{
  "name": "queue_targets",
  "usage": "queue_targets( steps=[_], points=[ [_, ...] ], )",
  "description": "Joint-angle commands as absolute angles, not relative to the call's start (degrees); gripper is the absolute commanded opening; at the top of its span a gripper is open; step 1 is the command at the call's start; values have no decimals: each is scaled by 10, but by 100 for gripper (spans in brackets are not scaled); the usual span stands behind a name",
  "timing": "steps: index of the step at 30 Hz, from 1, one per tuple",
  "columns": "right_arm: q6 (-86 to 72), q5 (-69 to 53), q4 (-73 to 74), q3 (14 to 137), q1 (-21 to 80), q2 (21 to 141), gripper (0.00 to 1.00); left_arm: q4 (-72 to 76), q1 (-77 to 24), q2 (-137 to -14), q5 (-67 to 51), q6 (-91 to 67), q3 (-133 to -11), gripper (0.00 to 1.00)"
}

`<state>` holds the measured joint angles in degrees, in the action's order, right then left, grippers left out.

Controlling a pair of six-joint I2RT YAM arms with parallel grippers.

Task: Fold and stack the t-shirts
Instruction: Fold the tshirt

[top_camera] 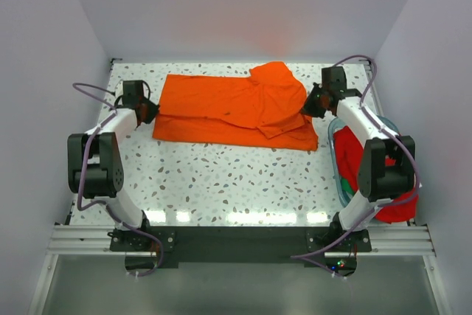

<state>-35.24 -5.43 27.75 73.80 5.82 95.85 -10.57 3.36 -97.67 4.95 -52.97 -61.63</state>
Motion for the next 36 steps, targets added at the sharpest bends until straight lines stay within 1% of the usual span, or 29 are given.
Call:
queue_targets(
  steps=[1, 27, 30, 31, 32, 33, 34, 35, 36],
  points=[
    [-340, -70, 260, 778, 55, 978, 0, -98, 40, -995, 62, -527, -642, 0],
    [-332, -79, 269, 865, 54, 1076, 0, -81, 49, -1017, 53, -519, -642, 1],
    [-329, -80, 270, 880, 55, 1096, 0, -73, 51, -1025, 44, -507, -652, 11],
    [-327, -79, 272, 885, 55, 1100, 0, -69, 52, -1026, 33, -496, -656, 23],
    [-325, -74, 275, 893, 54, 1110, 0, -60, 52, -1029, 26, -489, -658, 29],
    [-323, -75, 273, 895, 52, 1115, 7, -55, 52, -1029, 19, -483, -664, 35],
    [-324, -77, 272, 897, 49, 1120, 14, -51, 53, -1029, 5, -472, -664, 47],
    [-323, -80, 272, 903, 48, 1124, 20, -49, 53, -1026, 3, -468, -666, 52],
    [-320, -82, 273, 906, 46, 1128, 31, -51, 53, -1022, 3, -468, -666, 58]
  ],
)
